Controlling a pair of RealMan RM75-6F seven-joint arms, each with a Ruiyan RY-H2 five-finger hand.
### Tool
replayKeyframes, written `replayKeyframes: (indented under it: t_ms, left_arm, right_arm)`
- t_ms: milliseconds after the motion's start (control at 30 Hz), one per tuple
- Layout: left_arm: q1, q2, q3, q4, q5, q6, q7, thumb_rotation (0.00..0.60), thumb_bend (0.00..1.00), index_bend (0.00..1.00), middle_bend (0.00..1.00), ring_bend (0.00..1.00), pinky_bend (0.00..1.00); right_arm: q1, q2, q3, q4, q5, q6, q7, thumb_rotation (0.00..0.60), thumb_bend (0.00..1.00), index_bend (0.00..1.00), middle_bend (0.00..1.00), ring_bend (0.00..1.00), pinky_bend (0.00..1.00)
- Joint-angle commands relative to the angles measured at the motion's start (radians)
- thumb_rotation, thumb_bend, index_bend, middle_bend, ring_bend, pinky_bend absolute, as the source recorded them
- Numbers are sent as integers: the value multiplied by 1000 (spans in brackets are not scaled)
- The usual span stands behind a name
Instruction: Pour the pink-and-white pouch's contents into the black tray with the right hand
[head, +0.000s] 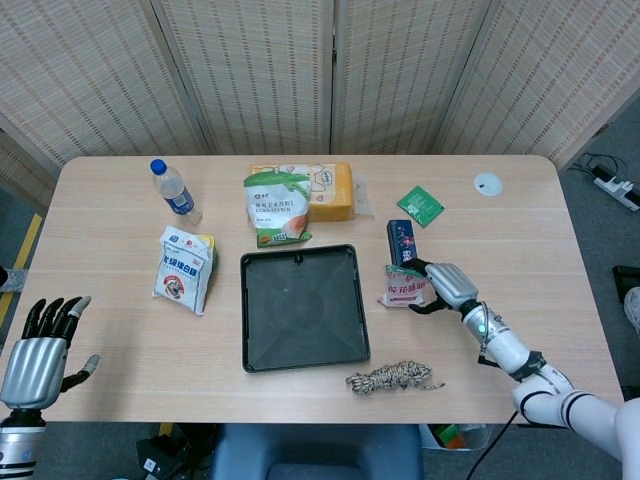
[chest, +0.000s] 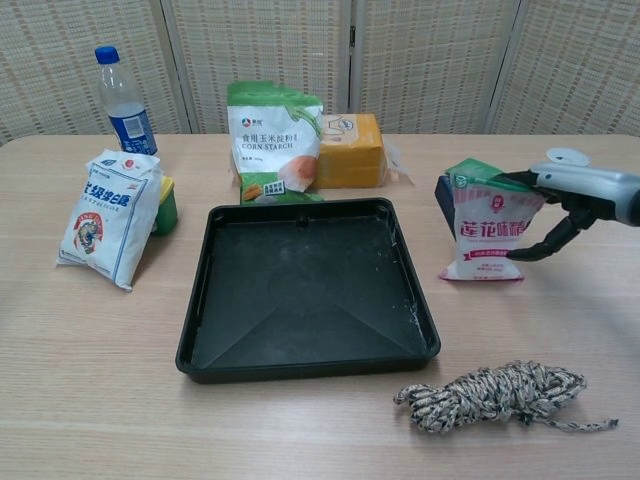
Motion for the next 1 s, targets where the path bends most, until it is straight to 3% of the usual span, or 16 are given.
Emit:
replayKeyframes:
  t_ms: [33, 167, 400, 733, 1000]
  left_arm:
    - [0, 0, 0, -1, 1, 0, 0, 600, 310, 125, 152, 115, 56]
    - [0, -1, 1, 0, 1, 0, -2, 600, 309, 125, 152, 115, 56]
    - [0, -3, 2, 10, 0, -4, -10, 600, 309, 125, 152, 116, 56]
    - [-3, -8, 4, 25, 0, -12, -25, 600, 309, 124, 152, 116, 56]
    - [-2, -8, 9, 24, 12, -8, -30, 600, 309, 122, 152, 116, 56]
  right_arm:
    - [6, -16, 6, 9, 11, 12, -27, 600, 323, 358, 344, 407, 517]
    - [1, -34, 19, -6, 41, 30, -88, 600, 488, 473, 418, 511, 688]
    - [-25, -50, 58, -56, 145, 43, -189, 600, 647, 616, 499, 669, 821]
    - [-78, -85, 126, -114, 285, 127, -317, 600, 696, 654, 514, 684, 834]
    - [-65, -194, 162, -82, 344, 150, -390, 600, 696, 654, 514, 689, 834]
